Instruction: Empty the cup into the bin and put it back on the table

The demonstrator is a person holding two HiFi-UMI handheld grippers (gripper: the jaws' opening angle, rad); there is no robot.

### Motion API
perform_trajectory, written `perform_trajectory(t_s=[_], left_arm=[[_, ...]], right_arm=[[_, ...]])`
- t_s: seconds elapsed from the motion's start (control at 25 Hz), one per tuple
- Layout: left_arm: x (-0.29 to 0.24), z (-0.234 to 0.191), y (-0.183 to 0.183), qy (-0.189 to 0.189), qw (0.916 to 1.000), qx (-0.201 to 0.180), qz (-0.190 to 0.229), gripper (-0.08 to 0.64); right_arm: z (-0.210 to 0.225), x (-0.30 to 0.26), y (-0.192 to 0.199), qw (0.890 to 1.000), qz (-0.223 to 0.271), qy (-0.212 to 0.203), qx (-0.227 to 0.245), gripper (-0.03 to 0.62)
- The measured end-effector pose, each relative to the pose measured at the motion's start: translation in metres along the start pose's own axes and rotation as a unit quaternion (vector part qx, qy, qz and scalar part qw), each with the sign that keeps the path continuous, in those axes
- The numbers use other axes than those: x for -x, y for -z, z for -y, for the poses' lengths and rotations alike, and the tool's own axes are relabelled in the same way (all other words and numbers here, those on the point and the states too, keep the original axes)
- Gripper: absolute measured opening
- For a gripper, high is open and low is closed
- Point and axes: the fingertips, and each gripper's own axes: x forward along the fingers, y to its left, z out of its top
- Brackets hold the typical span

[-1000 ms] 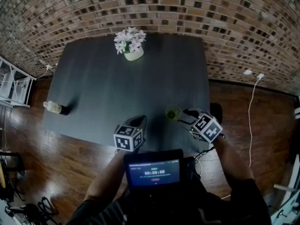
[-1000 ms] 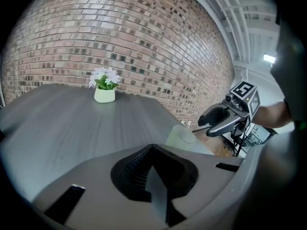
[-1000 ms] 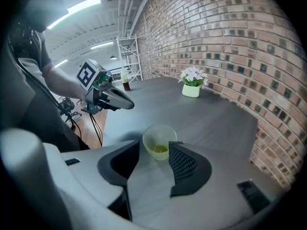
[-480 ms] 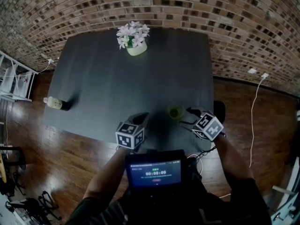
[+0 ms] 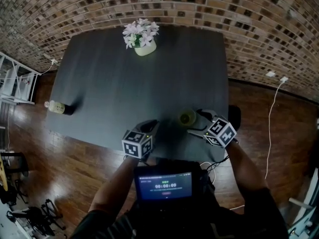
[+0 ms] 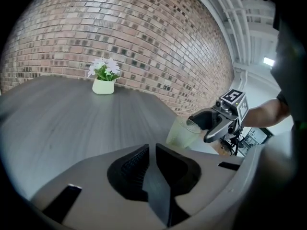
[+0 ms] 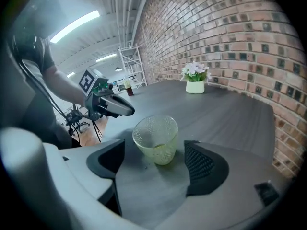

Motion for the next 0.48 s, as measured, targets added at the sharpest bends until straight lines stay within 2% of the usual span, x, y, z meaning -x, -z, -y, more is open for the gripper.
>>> perform_trajectory(t_s=[0.04, 0.24, 0.48], left_arm=[[0.000, -0.001, 0.001, -0.002, 1.0000, 0.001, 0.001, 0.044], [0.000, -0.010, 0.006, -0.017, 0.9998, 0.013, 0.004, 0.044], [-0.001, -0.015, 0.007, -0.025, 0.9995, 0.012, 0.012, 0.044]], right_arm=[[0.000, -0.002, -0.001, 1.000, 0.009, -0.005, -0.006, 0.414], [0.002, -0.015, 0.004, 1.000, 0.031, -0.007, 0.003, 0.414], [0.007, -0.022, -0.005, 0.997, 0.069, 0.014, 0.029, 0.414]])
